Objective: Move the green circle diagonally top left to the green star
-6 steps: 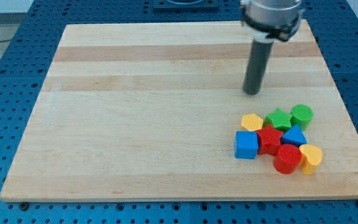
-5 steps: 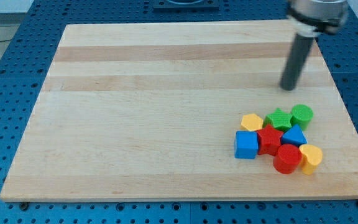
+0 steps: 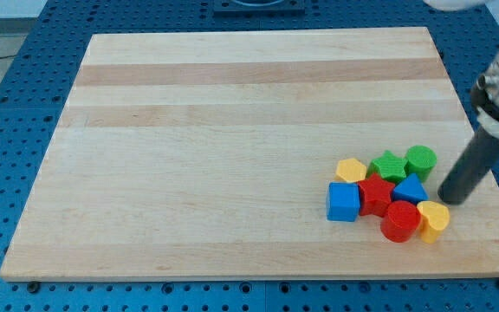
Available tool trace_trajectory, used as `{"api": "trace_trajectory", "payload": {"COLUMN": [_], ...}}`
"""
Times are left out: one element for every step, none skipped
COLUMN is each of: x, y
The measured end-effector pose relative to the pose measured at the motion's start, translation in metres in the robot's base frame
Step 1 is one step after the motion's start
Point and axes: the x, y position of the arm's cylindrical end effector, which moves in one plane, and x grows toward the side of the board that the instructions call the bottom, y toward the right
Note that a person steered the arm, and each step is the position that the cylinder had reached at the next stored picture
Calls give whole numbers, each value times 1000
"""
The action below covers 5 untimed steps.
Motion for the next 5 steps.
{"api": "trace_trajectory", "payload": {"x": [-32,-43,-19,0,-17], "y": [-1,-2,-6,-20,-34]}}
